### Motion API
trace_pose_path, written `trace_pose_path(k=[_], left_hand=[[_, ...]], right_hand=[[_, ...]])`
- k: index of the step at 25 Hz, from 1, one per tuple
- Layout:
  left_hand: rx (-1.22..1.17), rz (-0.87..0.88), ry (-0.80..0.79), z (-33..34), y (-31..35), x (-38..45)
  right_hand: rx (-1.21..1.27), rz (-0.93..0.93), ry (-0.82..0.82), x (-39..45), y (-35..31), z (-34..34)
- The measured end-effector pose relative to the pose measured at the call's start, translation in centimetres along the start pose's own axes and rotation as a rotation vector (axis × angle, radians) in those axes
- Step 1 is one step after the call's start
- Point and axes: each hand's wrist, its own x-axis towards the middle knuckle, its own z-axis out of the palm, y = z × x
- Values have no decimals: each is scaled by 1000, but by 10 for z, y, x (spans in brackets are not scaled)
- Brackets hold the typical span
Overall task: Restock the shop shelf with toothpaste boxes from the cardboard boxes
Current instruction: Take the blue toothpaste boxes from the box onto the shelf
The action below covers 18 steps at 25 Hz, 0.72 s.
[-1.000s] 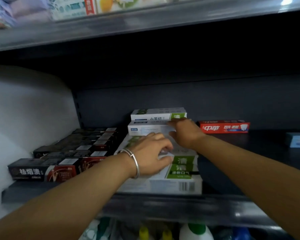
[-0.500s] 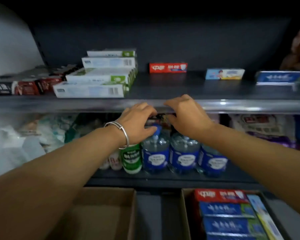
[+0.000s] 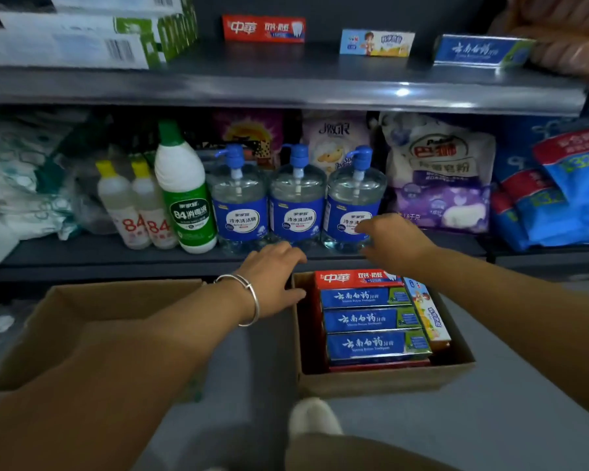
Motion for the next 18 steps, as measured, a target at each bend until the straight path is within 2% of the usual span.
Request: trace_pose_path(k=[6, 10, 18], left_hand=[[30, 6, -137, 48, 19, 54], [58, -17, -257, 88, 40, 93], [151, -44, -313, 118, 69, 118]], right_hand=[[20, 68, -213, 0, 68, 54], [-6, -6, -334, -5, 110, 100], [-18, -260, -338, 18, 130, 134]])
